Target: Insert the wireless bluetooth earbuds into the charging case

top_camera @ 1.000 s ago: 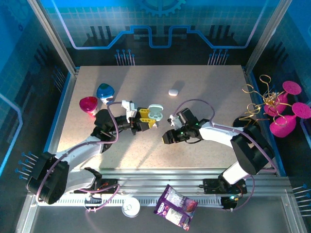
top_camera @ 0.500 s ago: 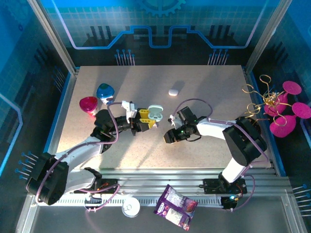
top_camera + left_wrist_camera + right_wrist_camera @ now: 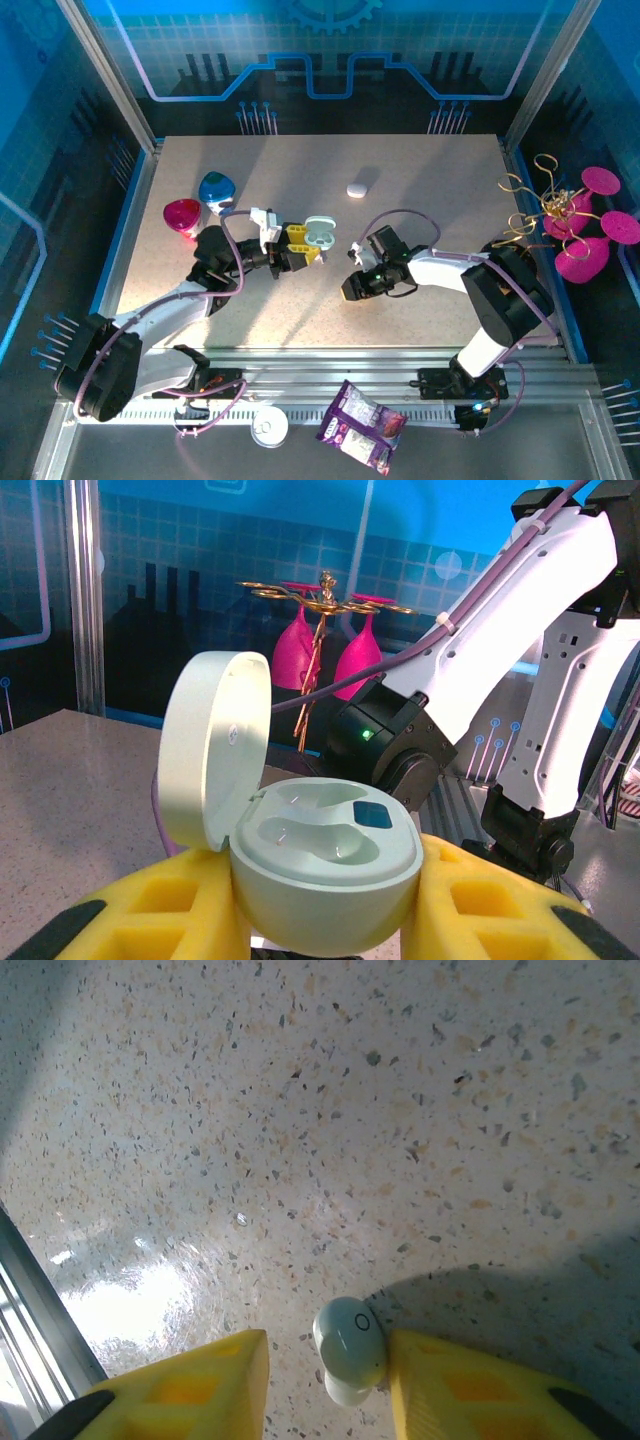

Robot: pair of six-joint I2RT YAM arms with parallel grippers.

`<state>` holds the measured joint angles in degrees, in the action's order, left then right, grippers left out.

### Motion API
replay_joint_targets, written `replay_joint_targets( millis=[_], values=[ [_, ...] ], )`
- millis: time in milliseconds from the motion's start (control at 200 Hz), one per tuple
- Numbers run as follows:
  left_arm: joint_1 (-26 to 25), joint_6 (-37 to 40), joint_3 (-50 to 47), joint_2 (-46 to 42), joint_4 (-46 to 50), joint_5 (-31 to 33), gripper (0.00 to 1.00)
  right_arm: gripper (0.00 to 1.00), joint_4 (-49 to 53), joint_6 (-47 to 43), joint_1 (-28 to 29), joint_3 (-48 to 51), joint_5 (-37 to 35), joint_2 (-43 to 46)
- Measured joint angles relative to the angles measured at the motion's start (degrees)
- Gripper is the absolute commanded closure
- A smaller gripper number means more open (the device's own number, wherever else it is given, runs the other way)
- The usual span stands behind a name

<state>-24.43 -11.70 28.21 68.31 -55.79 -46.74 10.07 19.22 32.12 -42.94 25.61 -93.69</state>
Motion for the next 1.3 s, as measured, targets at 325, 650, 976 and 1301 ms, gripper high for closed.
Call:
replay_joint_targets(
  millis=[325, 650, 976, 1301],
  values=[
    [0.0, -0.2, -0.1, 0.0, 0.0, 0.0, 0.65, 0.77, -0.2, 1.5, 0.1, -0.1, 0.1, -1.2],
    [0.0, -0.2, -0.3, 0.0, 0.0, 0.0, 0.65, 0.77, -0.3, 2.5, 0.1, -0.1, 0.2, -1.3],
    [0.0, -0.2, -0.3, 0.0, 0.0, 0.0, 0.65, 0.84, -1.8, 3.9, 0.1, -0.6, 0.4, -2.0],
    [0.0, -0.2, -0.4, 0.2, 0.0, 0.0, 0.65, 0.84, -2.5, 8.5, -0.8, 3.5, -9.0, 5.2]
  ],
)
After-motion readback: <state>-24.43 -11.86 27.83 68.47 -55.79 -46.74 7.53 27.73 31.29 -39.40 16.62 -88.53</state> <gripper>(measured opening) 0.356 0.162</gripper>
